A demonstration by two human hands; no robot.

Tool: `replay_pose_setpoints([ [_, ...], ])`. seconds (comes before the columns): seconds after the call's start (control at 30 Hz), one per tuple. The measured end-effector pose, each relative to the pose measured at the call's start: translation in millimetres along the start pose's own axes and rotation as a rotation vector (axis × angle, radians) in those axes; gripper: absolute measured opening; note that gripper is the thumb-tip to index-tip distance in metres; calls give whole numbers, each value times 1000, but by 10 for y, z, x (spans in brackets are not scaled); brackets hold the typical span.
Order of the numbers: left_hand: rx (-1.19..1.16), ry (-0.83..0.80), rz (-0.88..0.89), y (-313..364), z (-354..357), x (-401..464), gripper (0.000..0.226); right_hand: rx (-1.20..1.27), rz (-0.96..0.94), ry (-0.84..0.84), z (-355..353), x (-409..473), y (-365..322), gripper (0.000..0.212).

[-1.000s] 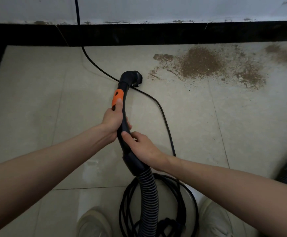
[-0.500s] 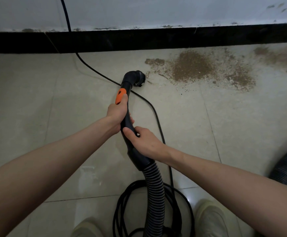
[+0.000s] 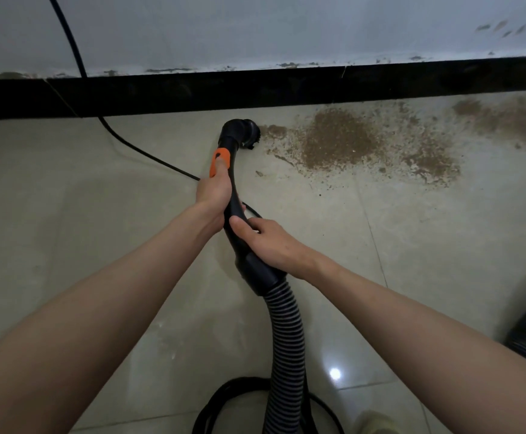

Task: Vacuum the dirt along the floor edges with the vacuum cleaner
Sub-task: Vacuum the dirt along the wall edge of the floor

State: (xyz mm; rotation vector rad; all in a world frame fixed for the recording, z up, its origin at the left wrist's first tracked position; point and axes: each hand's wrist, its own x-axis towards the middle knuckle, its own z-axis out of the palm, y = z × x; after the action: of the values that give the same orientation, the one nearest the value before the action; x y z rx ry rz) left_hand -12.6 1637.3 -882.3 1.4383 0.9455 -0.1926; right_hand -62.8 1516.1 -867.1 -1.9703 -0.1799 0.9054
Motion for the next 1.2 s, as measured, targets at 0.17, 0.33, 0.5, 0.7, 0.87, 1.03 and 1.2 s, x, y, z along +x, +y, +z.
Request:
replay_pose_setpoints([
  [0.17, 20, 18, 37, 147, 150, 142, 51, 74, 12, -23, -161, 163, -3, 47],
  [0.33, 44, 9, 46, 182, 316, 116, 47, 159, 24, -28, -292, 132, 77, 43],
  [0.5, 71, -21, 41, 214, 565, 48, 52, 210, 57, -40, -518, 54, 182, 47],
  [0.7, 73, -14, 43, 218, 902, 17, 54, 150, 35, 12, -820, 7, 308, 48],
  [0.87, 112, 18, 67, 241, 1122, 117, 61, 112, 11, 47, -1001, 83, 373, 47],
  [1.03, 129, 16, 83, 339, 1343, 192, 65, 128, -7, 98, -1177, 199, 466, 58],
  [1.2, 197, -43, 103, 309, 1576, 197, 67, 127, -3, 154, -1277, 223, 688, 42],
])
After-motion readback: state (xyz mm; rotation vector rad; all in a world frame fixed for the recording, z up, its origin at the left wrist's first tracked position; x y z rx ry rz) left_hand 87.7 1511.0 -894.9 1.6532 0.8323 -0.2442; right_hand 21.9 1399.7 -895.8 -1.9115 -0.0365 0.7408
